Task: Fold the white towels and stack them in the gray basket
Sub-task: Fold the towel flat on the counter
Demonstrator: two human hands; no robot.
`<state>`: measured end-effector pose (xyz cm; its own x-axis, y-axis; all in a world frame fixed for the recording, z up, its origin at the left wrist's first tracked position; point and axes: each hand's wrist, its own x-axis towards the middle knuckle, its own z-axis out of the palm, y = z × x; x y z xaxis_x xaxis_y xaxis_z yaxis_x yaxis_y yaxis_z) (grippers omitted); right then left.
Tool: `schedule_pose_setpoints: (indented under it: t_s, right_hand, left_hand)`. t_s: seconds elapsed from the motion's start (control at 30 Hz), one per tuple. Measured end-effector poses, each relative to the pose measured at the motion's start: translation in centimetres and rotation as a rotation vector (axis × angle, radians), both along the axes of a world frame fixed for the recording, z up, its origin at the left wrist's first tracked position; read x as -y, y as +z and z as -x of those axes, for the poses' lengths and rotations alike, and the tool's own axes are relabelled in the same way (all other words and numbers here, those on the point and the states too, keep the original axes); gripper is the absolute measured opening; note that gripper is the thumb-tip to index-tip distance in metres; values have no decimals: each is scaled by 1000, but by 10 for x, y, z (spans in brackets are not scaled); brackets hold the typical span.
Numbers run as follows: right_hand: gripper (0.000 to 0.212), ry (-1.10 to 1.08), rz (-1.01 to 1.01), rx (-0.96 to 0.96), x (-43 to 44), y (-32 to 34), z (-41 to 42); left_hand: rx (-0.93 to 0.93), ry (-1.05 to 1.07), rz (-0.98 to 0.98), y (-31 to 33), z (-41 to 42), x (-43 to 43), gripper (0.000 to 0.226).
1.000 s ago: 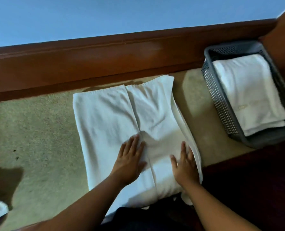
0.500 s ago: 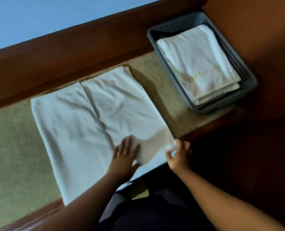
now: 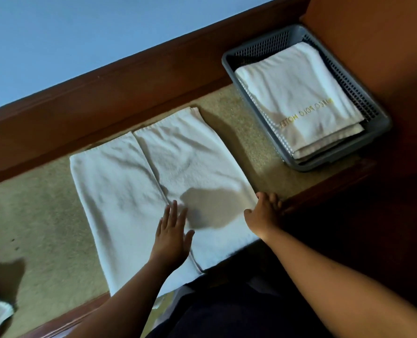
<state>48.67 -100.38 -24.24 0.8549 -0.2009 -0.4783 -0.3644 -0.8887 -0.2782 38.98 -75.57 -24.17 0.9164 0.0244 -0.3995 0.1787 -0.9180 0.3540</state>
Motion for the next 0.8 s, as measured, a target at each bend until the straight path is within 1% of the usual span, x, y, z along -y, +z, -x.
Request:
schedule_pose_setpoints:
  t_s: [0.07,0.27,0.33,0.43,0.53,0.63,0.73,0.8]
  right_hand:
    - [56,-3,-23,7,-11,1,-10]
    - [71,17,-58,-41,-48,3,-64]
    - [73,22,-64,-48,-61,2,-88]
    - [74,40,-97,-46,-83,-1,-127]
    - [72,62,-105,-22,-110,-5,-173]
    - [74,102,-117,-12,-138,-8,-221]
    - [66,103,-180,-19,-168,-10,-267]
    - [64,123,-162,-36,-186,-12,-297]
  left_hand:
    - [-17,77,-17,1,1,-17,71]
    - [-80,223,-36,-1,-8,-73,72]
    - [-94,244,-30,-2,-17,-89,71]
    - [-97,216,-39,-3,-37,-110,69]
    - [-70,208,-40,-5,-74,-138,68]
    - [-26,226,-59,-4,-128,-171,66]
    - [-27,278,-84,-3,-189,-200,65]
    - [-30,272,-109,-2,-227,-215,67]
